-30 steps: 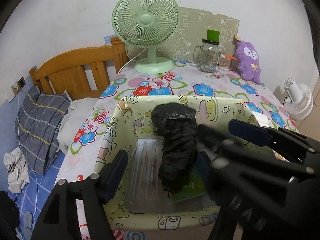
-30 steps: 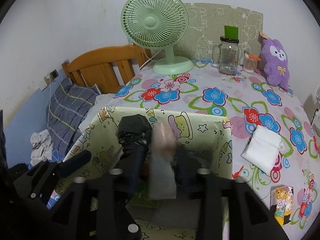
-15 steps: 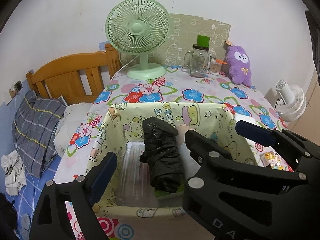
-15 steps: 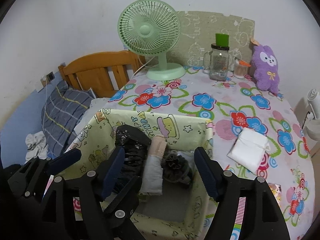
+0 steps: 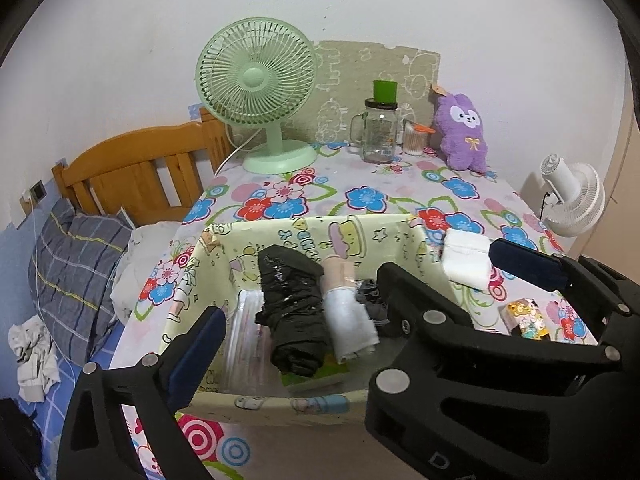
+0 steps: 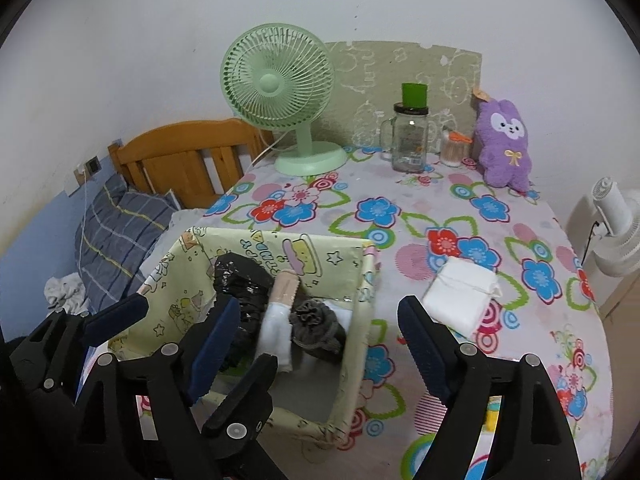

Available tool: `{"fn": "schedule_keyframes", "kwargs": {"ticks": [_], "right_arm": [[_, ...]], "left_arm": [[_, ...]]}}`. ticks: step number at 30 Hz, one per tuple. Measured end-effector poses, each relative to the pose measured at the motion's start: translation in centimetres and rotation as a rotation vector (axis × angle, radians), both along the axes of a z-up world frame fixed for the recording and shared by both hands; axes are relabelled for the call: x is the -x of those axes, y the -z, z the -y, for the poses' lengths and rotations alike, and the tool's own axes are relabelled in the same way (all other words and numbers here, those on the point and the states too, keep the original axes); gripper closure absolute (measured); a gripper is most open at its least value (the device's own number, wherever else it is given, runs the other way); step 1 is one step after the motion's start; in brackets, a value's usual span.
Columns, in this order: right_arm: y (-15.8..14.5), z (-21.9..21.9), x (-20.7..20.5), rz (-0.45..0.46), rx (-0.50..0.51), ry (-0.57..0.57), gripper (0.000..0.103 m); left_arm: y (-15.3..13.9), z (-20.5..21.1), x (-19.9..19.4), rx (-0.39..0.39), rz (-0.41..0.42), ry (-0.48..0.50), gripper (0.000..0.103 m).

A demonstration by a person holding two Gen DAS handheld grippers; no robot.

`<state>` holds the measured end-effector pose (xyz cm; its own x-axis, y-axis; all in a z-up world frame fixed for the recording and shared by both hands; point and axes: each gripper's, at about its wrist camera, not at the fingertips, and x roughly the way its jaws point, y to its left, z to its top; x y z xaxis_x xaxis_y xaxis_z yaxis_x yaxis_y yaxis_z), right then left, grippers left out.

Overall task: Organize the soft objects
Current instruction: 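Move both tools back toward the yellow cartoon tissue pack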

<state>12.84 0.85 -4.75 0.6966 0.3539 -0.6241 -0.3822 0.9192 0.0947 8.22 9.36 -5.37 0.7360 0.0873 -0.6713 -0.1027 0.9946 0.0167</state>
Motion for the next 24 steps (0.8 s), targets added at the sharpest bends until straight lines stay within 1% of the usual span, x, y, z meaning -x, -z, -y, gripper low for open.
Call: {"fn": "schedule_keyframes", "kwargs": {"ticks": [9,12,24], "right_arm": [[-1.1,2.2,1.3,0.038,-0.001,0.026,0.014],[-1.5,2.8,1.9,0.052,-0.002,0.035,0.011],[-2.4,6.0,3.5,0.086,-0.021,0.074,0.010]], "left_arm": [[-1.1,1.9,0.8,-0.002,0.028,0.021,0.001],[-1.4,2.5,1.2,-0.002,0.035,0.024,0.001],[-2.5,5.6,2.3,-0.027,0.067,0.060,0.001]]}}
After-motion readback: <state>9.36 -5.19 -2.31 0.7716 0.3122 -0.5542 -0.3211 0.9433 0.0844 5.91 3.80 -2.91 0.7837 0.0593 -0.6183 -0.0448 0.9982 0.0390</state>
